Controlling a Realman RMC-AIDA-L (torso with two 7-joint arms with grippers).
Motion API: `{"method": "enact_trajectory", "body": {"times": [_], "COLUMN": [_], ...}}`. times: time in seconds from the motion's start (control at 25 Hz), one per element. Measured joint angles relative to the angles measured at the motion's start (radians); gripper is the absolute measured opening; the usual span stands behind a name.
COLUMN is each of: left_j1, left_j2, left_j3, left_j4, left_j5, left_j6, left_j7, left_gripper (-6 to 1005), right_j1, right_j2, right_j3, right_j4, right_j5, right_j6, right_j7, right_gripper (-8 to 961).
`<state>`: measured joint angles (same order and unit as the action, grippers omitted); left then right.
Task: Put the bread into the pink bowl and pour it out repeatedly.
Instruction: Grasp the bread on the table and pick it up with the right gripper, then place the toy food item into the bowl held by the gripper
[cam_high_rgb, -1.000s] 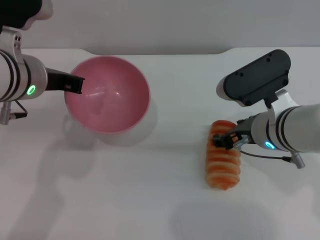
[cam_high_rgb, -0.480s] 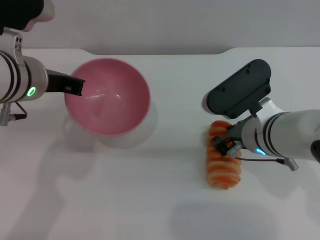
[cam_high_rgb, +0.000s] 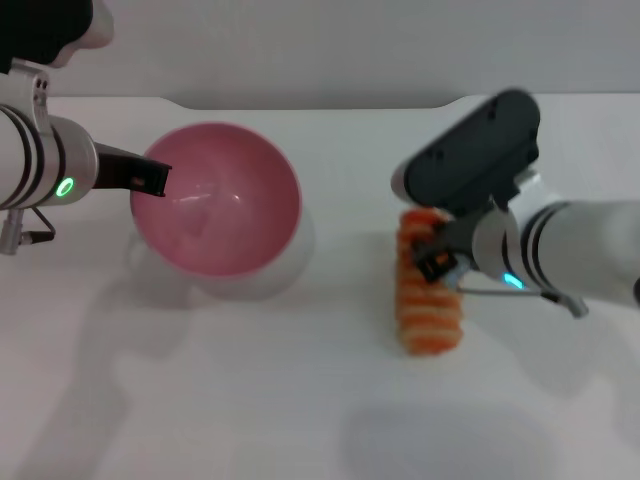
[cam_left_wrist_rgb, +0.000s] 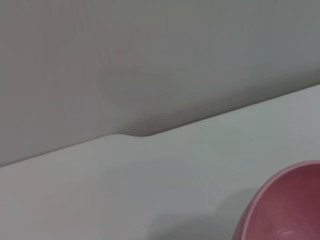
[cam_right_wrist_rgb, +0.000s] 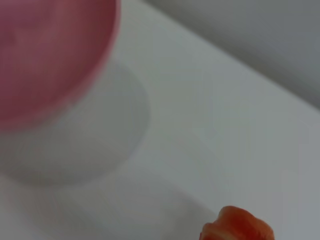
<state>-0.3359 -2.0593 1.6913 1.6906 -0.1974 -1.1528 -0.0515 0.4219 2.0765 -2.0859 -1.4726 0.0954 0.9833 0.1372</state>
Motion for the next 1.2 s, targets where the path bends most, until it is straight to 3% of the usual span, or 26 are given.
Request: {"method": "enact_trajectory", "body": {"times": [0.48, 0.8, 1.2], "left_j1": [-0.020, -0.048, -0.051], "left_j2": [-0.004, -0.005, -0.003], "left_j3": [0.095, 0.131, 0.120], "left_j4": [-0.042, -0.055, -0.055], "left_j5": [-0.060, -0.091, -0.093], "left_j6": [0.042, 0.075, 0.078], "left_j7": [-0.010, -0.011, -0.009], "left_gripper": [45, 45, 45], "right_j1": [0.044, 0.076, 0.038], "right_j2": [-0.001, 0.003, 0.005], "right_j3": [0.064, 0.012, -0.060], "right_j4": [-0.409, -0.385, -0.387], "right_j5": [-0.083, -0.075, -0.081], "right_j6": [0.097, 0.029, -0.028], "right_j7": [-0.059, -0.035, -0.021], "right_gripper": [205, 155, 122]}}
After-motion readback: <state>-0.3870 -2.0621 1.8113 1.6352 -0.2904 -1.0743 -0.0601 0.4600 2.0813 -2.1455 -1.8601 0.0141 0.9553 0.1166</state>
